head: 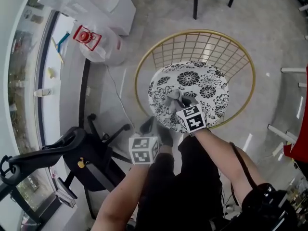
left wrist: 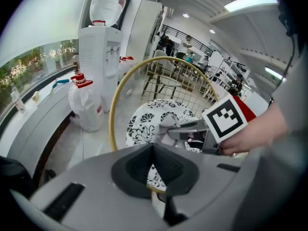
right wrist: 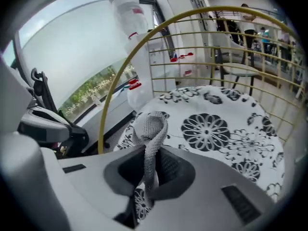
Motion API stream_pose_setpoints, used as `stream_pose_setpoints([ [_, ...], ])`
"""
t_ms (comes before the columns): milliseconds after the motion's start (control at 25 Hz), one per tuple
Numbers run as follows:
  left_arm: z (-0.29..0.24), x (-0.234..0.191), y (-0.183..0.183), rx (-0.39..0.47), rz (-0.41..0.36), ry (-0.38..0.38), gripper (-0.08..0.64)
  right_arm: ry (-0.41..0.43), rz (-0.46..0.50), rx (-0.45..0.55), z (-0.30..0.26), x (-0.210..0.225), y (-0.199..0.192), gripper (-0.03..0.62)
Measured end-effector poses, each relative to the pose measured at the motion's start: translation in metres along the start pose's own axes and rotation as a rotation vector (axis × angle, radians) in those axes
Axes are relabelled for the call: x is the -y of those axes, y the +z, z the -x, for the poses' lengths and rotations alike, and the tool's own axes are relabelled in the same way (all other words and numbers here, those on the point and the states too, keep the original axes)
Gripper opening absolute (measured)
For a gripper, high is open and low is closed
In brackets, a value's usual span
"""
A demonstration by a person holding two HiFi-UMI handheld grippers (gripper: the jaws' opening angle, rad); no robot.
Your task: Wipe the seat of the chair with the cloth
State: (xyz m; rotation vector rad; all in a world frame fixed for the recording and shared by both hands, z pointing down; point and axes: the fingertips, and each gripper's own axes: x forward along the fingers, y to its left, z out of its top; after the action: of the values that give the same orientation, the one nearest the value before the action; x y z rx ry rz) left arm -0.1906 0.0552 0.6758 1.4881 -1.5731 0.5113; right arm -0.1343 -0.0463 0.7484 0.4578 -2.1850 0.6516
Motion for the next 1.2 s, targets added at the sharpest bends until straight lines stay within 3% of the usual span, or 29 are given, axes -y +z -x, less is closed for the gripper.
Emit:
stream_pose_setpoints([
  [160, 0.014, -0.018, -0.011, -0.001, 0.024, 0.037, 0.008, 0.100, 0.013, 0.003, -0.030, -0.044, 0.017, 0.028],
  [400, 0.015, -0.028, -0.017, 0.010, 0.060, 0.044, 0.008, 0.114, -0.013, -0.015, -0.062, -0.056, 0.024, 0.028],
  [640, 0.009, -0.021, -0.025, -0.009, 0.062, 0.027, 0.008, 0.085, -0.020, -0.036, -0.070, -0.036, 0.015, 0.028],
  [1200, -0.018, 0.011, -0.007, -0.027, 0.009, -0.038, 0.008, -0.056, -0.082, -0.070, -0.043, 0.048, -0.018, 0.028],
])
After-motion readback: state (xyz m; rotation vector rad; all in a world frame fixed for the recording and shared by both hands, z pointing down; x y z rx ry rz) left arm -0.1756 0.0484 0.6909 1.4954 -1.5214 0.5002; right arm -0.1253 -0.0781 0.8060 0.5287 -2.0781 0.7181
